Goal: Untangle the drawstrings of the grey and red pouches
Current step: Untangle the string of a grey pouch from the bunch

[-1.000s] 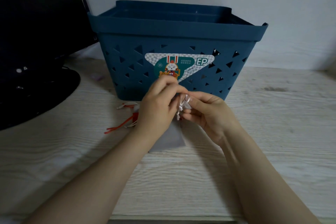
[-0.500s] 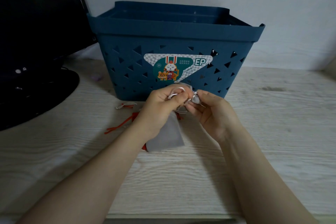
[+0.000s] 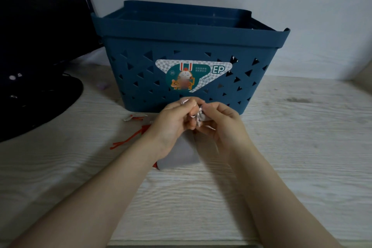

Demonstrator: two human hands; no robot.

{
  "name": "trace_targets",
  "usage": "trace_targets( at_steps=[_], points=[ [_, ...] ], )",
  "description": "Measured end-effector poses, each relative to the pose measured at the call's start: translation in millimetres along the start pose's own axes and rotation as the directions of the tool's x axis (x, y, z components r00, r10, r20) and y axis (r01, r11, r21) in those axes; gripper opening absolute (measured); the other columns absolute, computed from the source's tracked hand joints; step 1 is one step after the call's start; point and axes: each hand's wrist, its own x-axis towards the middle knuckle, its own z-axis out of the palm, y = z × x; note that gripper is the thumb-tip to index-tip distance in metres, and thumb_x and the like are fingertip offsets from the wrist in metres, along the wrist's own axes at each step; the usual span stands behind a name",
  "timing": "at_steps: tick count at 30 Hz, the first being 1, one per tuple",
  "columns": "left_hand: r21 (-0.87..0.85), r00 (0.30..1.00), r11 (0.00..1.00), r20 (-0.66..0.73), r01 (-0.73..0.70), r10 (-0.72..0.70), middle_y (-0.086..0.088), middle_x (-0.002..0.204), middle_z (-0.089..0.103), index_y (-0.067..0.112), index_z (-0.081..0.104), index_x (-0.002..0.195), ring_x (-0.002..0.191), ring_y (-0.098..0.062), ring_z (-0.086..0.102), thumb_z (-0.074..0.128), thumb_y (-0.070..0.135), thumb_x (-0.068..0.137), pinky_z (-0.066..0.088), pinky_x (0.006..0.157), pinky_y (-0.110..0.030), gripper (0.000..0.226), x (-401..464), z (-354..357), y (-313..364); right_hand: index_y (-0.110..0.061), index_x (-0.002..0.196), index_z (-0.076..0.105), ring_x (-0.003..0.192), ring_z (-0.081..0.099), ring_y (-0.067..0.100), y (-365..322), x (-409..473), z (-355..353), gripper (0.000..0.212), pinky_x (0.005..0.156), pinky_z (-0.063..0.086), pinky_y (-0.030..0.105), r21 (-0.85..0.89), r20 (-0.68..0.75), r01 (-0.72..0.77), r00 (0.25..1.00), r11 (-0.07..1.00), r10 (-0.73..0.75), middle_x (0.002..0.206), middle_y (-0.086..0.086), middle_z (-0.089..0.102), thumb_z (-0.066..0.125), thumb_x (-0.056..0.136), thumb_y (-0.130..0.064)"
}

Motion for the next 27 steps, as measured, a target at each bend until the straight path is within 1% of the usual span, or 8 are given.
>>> trace_targets(
  at_steps=[5,11,15,19,22,25,26,27],
  points=[
    [-0.001,0.993,0.995,0.065,-0.098,0.098,0.012,0.052,0.044,0.008,0.050,0.086,0.053,-0.005,0.043,0.043,0.017,0.094,0.039,0.060,-0.014,0.014,-3,9,-3,-0.005,0.075,0.054,0.056,0.059,0.018,-1,5,-3,0.017,0.058,0.053,0.025,0.160,-0.054,-0.054,0.996,0.986,0.064,0.059,0.009,0.060,0.050,0.091,-0.006],
    [0.135,0.992,0.984,-0.029,-0.115,0.120,0.010,0.054,0.056,0.010,0.057,0.091,0.051,-0.006,0.053,0.031,0.017,0.100,0.048,0.060,-0.021,0.028,-2,6,3,-0.008,0.074,0.058,0.051,0.056,0.012,-10,-1,-5,0.018,0.052,0.051,0.023,0.049,-0.037,0.097,0.995,0.994,-0.095,0.063,0.004,0.060,0.052,0.091,-0.005],
    [0.278,0.972,0.937,-0.044,-0.211,0.232,0.001,0.078,0.061,0.020,0.056,0.087,0.054,-0.006,0.058,0.037,0.014,0.099,0.042,0.056,-0.019,0.023,-5,3,12,-0.010,0.072,0.056,0.047,0.048,0.009,-25,-1,3,0.020,0.048,0.043,0.020,-0.017,-0.007,0.093,0.996,0.996,-0.093,0.062,0.002,0.058,0.053,0.091,-0.008],
    [0.217,0.928,0.903,0.057,-0.371,0.367,-0.003,0.112,0.061,0.024,0.046,0.104,0.065,-0.015,0.064,0.049,0.019,0.088,0.048,0.066,-0.027,0.017,-18,9,21,-0.011,0.072,0.054,0.048,0.037,0.009,-48,-11,1,0.020,0.048,0.033,0.020,-0.079,0.044,0.096,0.995,0.992,-0.092,0.060,0.001,0.049,0.053,0.092,-0.014],
    [0.349,0.808,0.745,0.066,-0.569,0.586,0.001,0.106,0.059,0.013,0.047,0.091,0.078,-0.011,0.059,0.048,0.027,0.085,0.047,0.075,-0.021,0.016,-24,19,34,-0.014,0.069,0.052,0.046,0.034,0.008,-72,-16,1,0.023,0.043,0.028,0.017,-0.087,0.055,0.088,0.995,0.992,-0.083,0.062,0.001,0.045,0.052,0.092,-0.015],
    [0.746,0.614,0.293,0.192,-0.598,0.766,0.003,0.103,0.054,0.010,0.057,0.071,0.092,-0.007,0.052,0.050,0.029,0.086,0.038,0.082,-0.026,0.025,-12,17,56,-0.014,0.069,0.050,0.044,0.032,0.007,-103,-17,6,0.024,0.043,0.026,0.018,-0.071,0.085,0.073,0.994,0.995,-0.067,0.061,0.000,0.042,0.050,0.092,-0.019],
    [0.778,0.613,0.221,0.251,-0.588,0.749,0.005,0.110,0.051,0.015,0.059,0.069,0.100,-0.008,0.051,0.052,0.031,0.084,0.034,0.087,-0.029,0.023,-8,18,63,-0.014,0.068,0.049,0.043,0.032,0.007,-112,-18,7,0.025,0.042,0.026,0.018,-0.053,0.095,0.075,0.993,0.996,-0.070,0.059,-0.001,0.042,0.049,0.093,-0.020],
    [0.768,0.656,0.239,0.291,-0.595,0.697,0.009,0.119,0.048,0.022,0.059,0.069,0.111,-0.009,0.048,0.054,0.033,0.083,0.032,0.094,-0.031,0.019,-5,20,72,-0.014,0.067,0.048,0.043,0.032,0.007,-122,-18,8,0.026,0.042,0.027,0.018,-0.035,0.102,0.081,0.992,0.996,-0.078,0.058,-0.002,0.042,0.048,0.093,-0.020]
  ],
)
